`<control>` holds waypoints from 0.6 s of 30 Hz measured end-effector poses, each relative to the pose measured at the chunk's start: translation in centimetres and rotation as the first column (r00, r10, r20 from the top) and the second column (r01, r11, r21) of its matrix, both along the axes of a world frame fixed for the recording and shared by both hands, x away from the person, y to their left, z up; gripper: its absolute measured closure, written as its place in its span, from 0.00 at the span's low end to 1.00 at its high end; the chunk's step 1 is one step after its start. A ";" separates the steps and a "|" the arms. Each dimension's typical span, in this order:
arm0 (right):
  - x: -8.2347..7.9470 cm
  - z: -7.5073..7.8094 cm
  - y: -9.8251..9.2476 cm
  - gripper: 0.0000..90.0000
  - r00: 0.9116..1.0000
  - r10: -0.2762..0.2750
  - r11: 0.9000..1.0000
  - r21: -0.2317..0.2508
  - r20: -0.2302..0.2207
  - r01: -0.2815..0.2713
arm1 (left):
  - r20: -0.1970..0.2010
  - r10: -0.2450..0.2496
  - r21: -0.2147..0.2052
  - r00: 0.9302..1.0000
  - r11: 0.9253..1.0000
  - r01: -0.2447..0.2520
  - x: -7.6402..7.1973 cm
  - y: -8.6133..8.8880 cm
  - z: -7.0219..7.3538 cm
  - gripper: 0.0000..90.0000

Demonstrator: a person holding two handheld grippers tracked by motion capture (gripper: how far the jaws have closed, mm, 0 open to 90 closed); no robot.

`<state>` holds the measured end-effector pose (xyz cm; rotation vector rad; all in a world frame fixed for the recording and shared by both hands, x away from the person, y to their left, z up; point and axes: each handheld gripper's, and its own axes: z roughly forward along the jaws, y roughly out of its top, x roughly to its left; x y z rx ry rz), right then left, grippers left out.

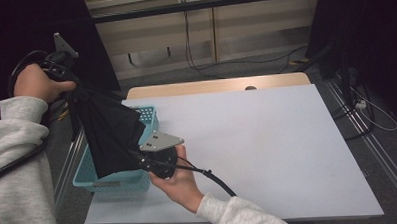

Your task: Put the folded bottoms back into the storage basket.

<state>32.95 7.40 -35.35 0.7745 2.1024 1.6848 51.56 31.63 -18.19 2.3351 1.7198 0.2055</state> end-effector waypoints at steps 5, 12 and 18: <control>1.2 -1.4 2.7 0.65 0.999 -0.035 0.998 -0.043 -0.010 0.035 | 0.087 0.030 -0.007 0.996 1.000 -0.029 1.6 1.5 -4.0 0.68; 0.4 -1.6 -0.3 0.39 0.998 -0.056 0.988 -0.146 -0.001 0.055 | 0.091 -0.025 0.009 0.996 1.000 0.024 1.4 0.5 -7.5 0.38; 0.9 -1.4 -4.3 0.32 0.997 -0.070 0.991 -0.115 -0.013 0.068 | 0.132 -0.063 -0.002 0.989 0.998 0.064 1.0 -0.5 -9.0 0.30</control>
